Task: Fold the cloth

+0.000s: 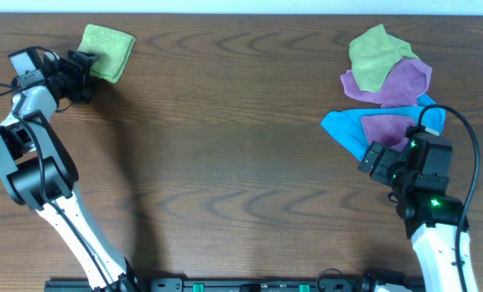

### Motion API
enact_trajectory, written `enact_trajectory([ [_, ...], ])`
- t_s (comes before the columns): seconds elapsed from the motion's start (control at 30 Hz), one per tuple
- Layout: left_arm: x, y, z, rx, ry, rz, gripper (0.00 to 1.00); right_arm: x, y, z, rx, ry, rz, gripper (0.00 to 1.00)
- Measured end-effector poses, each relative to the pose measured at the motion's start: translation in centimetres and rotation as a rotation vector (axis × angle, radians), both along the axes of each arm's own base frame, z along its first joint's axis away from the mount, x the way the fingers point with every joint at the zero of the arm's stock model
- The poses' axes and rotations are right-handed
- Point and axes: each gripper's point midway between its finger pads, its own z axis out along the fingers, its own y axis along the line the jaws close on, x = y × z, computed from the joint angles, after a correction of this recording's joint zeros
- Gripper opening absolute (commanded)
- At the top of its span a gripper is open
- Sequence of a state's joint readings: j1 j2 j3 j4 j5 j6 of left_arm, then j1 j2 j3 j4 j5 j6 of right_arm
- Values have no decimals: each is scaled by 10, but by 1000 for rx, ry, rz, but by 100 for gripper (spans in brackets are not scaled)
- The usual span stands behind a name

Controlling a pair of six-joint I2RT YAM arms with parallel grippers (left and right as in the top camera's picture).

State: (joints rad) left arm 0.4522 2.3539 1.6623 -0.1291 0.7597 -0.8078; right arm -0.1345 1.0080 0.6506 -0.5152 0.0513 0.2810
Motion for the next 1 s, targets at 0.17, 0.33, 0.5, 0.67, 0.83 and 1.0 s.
enact_trajectory([
  [0.17,-24,3,-2,48,80,-36,80,0,0,0,0,0,0,99],
  [0.33,-42,9,-1,140,122,-78,81,0,0,0,0,0,0,99],
  [0.5,-39,14,16,258,91,-94,8,0,0,0,0,0,0,99],
  [0.67,-31,-7,24,349,52,-184,6,0,0,0,0,0,0,99],
  [0.83,-31,-31,13,452,110,-251,6,0,0,0,0,0,0,99],
  [1.0,-29,-37,8,538,144,-259,6,0,0,0,0,0,0,99],
])
